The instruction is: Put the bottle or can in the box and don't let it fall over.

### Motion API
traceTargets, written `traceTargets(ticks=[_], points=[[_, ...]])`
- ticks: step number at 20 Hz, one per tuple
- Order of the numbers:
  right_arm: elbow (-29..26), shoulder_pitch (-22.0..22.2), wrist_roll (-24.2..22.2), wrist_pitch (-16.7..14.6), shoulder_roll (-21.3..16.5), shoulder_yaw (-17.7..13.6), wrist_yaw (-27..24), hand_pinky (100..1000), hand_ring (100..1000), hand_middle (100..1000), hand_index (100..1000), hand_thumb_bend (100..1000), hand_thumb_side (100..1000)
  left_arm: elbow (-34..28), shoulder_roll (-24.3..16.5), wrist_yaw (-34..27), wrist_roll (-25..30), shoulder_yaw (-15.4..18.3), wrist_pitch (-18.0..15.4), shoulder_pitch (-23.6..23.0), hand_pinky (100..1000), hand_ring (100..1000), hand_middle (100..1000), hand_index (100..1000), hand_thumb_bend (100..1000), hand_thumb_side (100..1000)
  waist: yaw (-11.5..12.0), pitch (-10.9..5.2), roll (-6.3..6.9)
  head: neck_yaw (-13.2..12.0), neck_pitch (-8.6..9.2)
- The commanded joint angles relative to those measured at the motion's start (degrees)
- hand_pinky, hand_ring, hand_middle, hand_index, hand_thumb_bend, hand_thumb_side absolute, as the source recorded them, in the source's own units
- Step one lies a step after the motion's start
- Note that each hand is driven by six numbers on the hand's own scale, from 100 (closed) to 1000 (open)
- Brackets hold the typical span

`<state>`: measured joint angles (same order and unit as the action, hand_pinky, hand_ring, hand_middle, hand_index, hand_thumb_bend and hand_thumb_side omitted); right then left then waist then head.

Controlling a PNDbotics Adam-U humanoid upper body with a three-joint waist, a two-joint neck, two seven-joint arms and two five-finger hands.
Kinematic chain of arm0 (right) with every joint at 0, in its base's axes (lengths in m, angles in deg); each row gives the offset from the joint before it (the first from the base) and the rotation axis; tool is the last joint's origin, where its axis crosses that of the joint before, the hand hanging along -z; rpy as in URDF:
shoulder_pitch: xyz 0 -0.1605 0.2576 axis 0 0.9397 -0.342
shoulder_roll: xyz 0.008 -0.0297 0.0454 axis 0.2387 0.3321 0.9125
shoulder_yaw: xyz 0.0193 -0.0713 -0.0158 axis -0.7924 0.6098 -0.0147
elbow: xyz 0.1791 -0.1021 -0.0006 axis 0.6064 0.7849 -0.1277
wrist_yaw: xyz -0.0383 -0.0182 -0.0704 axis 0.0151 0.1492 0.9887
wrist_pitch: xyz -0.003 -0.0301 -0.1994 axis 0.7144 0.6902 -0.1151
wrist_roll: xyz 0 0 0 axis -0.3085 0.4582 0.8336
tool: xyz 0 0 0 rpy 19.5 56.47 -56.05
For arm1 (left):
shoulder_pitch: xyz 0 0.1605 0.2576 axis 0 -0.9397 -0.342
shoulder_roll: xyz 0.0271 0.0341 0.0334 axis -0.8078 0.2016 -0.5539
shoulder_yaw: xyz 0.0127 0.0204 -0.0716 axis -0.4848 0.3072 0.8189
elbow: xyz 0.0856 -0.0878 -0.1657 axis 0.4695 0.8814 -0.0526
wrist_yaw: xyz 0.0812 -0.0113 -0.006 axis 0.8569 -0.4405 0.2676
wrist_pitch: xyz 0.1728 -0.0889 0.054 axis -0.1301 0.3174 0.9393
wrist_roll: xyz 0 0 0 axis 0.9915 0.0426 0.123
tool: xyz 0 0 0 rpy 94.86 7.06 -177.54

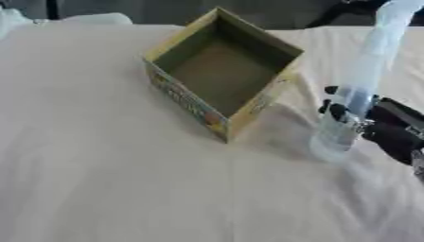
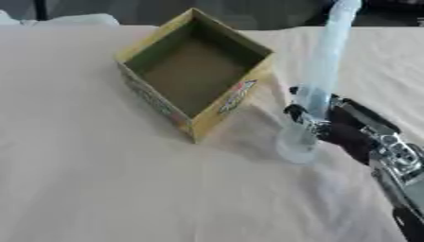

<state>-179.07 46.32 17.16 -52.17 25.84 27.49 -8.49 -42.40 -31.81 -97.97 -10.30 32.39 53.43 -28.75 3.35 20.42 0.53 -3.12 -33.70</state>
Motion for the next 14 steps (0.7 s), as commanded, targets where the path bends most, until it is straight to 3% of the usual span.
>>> traceTargets(ticks=[1,10,14], points=[[-0.2,-0.7,1.5,-0.2,-0.8,-0.4,-1.3,1000,1000,426,787,100,433,-0.8,-1.1,0.1,0.2,0.3,-0.1,0.1,994,1000,989,713,100,745,0.1,-1.0,0.08,-0.1,0.43],[-0.5,-0.7,2.2,-1.8,-0.9,-0.2,-2.8,1000,991,326,710,100,446,-0.9,-1.1,0.1,0.2,0.3,-0.1,0.2,995,1000,989,713,100,744,0.2,-0.95,0.0,-0.2,0.39],[-0.8,-0.8,2.0,-3.1,-1.0,-0.3,-3.3,1000,888,289,696,100,474,-0.9,-1.2,0.0,0.2,0.3,-0.1,0.2,995,1000,989,712,100,743,0.2,-0.99,-0.03,-0.2,0.35]])
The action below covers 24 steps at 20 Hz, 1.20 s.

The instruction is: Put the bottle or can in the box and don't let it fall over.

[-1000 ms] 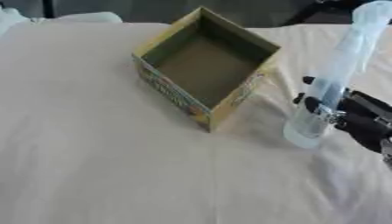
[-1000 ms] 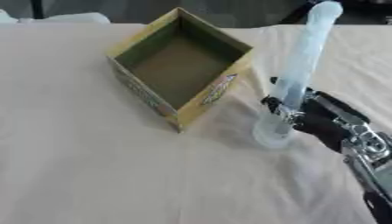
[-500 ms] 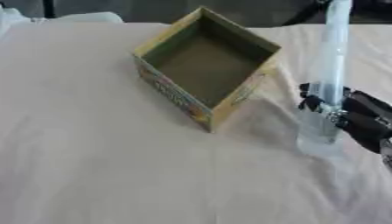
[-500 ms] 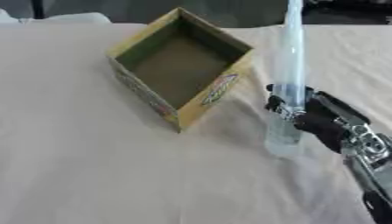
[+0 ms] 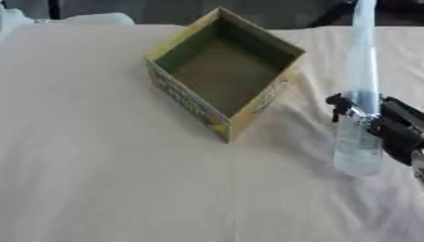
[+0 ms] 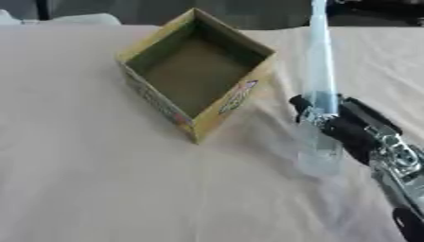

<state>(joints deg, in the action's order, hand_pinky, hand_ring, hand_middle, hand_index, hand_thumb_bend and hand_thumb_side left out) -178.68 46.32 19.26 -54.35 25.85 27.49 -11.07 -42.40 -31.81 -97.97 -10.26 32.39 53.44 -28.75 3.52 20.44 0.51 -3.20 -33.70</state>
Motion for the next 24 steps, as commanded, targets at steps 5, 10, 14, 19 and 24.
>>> traceTargets(ticks=[5,10,14,19,24], points=[[-1.7,-0.8,0.2,-1.9,-1.0,-0.4,-1.7,1000,858,277,688,100,470,-1.0,-1.2,0.0,0.2,0.3,0.0,0.2,998,1000,989,712,100,743,0.0,-1.09,-0.09,-0.2,0.33],[-2.7,-0.8,-0.1,-2.4,-1.2,-0.6,-2.4,1000,840,265,674,100,470,-1.0,-1.2,0.1,0.2,0.3,0.0,0.2,999,1000,989,712,100,739,0.0,-1.16,-0.18,-0.3,0.23],[-3.6,-0.9,0.7,-2.5,-1.3,-0.9,-2.9,1000,829,262,667,100,470,-1.0,-1.3,0.1,0.2,0.4,0.0,0.1,1000,1000,989,712,100,739,-0.1,-1.25,-0.19,-0.3,0.17],[-5.3,-1.4,2.1,-2.0,-1.5,-1.2,-3.8,1000,833,263,662,100,470,-1.0,-1.3,0.2,0.2,0.4,0.1,0.1,1000,1000,989,712,100,740,-0.2,-1.42,-0.23,-0.4,-0.05],[-7.7,-2.8,4.0,-0.8,-2.4,-1.5,-7.1,1000,833,266,658,100,470,-1.1,-1.4,0.2,0.1,0.4,0.2,-0.1,1000,1000,989,712,100,740,-0.3,-1.66,-0.33,-0.8,-1.1]])
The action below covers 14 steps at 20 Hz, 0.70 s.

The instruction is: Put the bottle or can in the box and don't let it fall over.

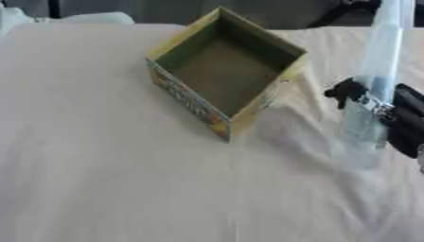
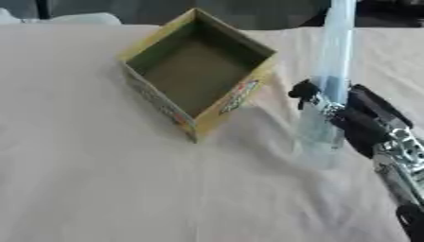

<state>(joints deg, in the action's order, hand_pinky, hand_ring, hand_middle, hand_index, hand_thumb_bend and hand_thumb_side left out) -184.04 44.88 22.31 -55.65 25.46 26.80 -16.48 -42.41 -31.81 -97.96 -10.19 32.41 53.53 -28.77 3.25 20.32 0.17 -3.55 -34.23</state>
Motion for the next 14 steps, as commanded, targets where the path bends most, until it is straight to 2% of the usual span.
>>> traceTargets(ticks=[1,6,14], points=[[-2.8,-1.7,1.3,0.8,-2.1,-0.9,-2.4,1000,831,266,656,100,470,-1.1,-1.4,0.2,0.1,0.4,0.1,-0.1,1000,1000,989,712,100,740,0.0,-1.59,-0.02,-0.6,-0.79],[-4.9,-3.6,3.0,1.8,-2.8,-1.2,-6.0,1000,823,265,647,100,470,-1.3,-1.5,0.2,0.0,0.4,0.2,-0.1,1000,1000,989,712,100,740,0.0,-1.78,-0.35,-1.8,-1.57],[-4.5,-9.7,8.4,3.7,-2.7,-1.6,-11.6,1000,812,265,634,100,470,-1.5,-1.5,0.4,-0.1,0.4,0.7,-0.2,1000,1000,989,711,100,742,0.4,-1.96,-1.05,-2.2,-1.51]])
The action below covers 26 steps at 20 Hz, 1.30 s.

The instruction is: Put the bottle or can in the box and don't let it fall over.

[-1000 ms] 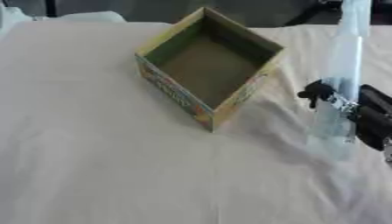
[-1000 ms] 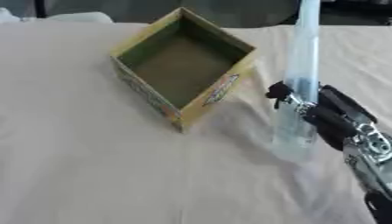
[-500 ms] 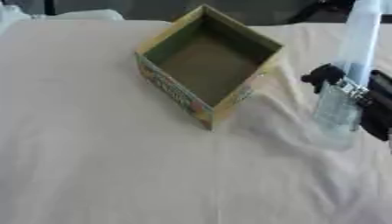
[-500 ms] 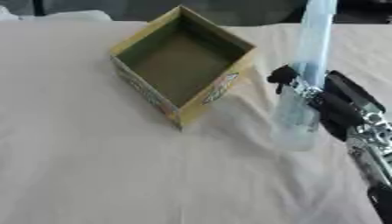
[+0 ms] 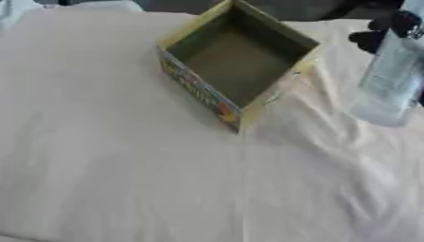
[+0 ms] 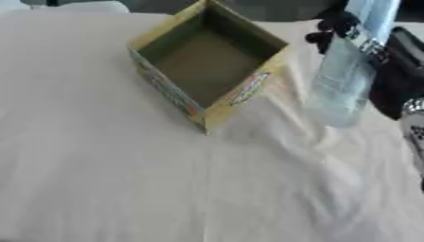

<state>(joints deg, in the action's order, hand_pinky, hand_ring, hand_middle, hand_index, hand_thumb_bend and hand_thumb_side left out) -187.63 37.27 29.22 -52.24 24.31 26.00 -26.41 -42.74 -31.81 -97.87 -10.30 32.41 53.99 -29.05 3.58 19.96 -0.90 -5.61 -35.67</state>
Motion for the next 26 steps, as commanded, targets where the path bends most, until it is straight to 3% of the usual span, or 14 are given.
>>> traceTargets(ticks=[1,12,21,26], points=[[-0.7,-3.1,2.1,0.3,-1.6,-0.7,-2.0,1000,809,265,632,100,470,-1.2,-1.5,0.3,0.1,0.4,0.3,0.1,1000,1000,989,711,100,742,0.1,-1.66,-0.05,-0.1,-0.08],[6.5,-13.9,6.0,-2.8,-1.3,1.5,-3.4,1000,786,264,605,100,470,-1.2,-1.9,0.0,0.6,-0.2,0.3,0.9,1000,1000,988,711,100,740,3.7,-1.31,-1.26,2.3,0.63],[14.9,-23.0,11.7,-8.9,-0.3,2.9,-5.8,1000,775,263,578,100,470,-1.2,-2.5,-0.7,1.6,-1.3,0.1,3.2,1000,1000,985,711,100,735,9.4,-0.33,-2.92,10.5,2.25],[21.8,-26.6,13.0,-13.8,0.6,4.0,-4.5,1000,788,267,573,100,470,-1.2,-2.6,-1.8,2.2,-2.0,-0.2,5.1,1000,1000,983,711,100,732,13.4,0.42,-3.68,14.4,3.09]])
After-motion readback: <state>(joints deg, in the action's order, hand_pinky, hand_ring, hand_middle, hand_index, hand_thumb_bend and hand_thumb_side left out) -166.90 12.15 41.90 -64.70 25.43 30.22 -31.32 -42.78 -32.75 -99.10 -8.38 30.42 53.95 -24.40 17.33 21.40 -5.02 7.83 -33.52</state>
